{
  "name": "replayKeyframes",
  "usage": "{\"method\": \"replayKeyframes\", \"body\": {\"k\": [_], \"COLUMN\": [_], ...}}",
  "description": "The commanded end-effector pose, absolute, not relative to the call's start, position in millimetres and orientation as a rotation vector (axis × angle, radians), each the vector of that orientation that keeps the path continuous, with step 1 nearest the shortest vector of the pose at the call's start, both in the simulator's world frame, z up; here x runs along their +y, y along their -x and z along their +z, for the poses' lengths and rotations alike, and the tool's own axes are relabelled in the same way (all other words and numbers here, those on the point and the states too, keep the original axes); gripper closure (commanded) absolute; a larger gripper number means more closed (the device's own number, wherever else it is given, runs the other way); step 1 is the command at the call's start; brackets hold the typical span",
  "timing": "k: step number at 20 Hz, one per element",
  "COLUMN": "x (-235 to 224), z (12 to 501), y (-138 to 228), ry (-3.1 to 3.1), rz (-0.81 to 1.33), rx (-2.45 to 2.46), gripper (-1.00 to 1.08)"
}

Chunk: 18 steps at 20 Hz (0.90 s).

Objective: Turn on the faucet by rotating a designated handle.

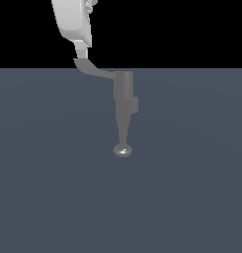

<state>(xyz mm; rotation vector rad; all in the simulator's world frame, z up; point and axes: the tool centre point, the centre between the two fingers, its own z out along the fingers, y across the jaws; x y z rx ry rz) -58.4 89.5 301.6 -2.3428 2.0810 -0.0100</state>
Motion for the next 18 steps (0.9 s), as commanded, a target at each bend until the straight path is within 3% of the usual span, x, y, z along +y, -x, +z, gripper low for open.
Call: {"method": "replayKeyframes", "body": {"k": [1, 18], "x": [88, 49], "z": [299, 300], "y": [70, 107], "ry": [2.349, 2.347], "rz": [0.0, -0.004], "rx": [2.086, 2.083], "gripper": [1.08, 1.08]}}
